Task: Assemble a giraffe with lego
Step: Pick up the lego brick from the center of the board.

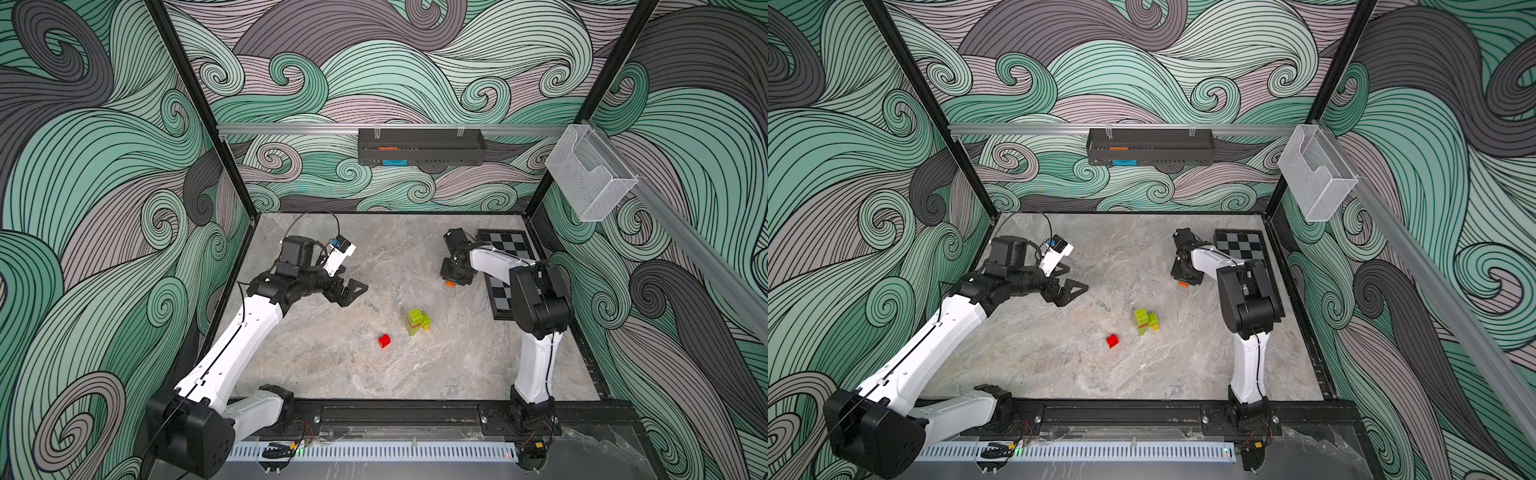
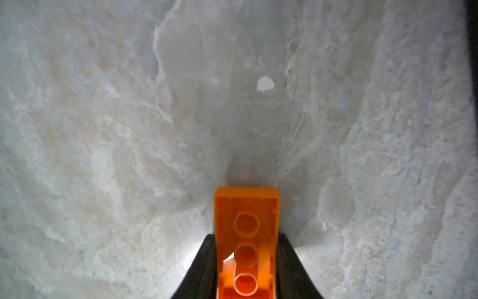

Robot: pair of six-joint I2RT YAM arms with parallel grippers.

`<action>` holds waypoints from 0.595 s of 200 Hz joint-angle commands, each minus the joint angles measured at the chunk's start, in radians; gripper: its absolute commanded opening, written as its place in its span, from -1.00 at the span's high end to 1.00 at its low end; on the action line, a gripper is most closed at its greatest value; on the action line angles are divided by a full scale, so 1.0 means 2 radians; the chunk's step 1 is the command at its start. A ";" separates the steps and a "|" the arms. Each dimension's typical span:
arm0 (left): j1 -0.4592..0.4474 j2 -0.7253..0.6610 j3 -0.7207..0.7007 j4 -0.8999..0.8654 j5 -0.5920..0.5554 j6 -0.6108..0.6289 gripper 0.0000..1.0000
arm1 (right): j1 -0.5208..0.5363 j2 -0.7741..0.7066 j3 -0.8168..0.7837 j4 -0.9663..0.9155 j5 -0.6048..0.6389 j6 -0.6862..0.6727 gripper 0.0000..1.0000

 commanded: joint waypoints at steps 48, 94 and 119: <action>0.022 -0.009 -0.001 0.025 0.040 -0.036 -0.97 | -0.002 -0.215 -0.123 0.093 -0.185 -0.006 0.67; 0.023 0.014 0.028 0.036 0.119 -0.077 -0.97 | -0.003 -0.362 -0.211 0.209 -0.315 0.039 0.73; 0.018 0.046 0.056 0.052 0.168 -0.122 -0.97 | -0.001 -0.430 -0.278 0.368 -0.371 0.134 0.71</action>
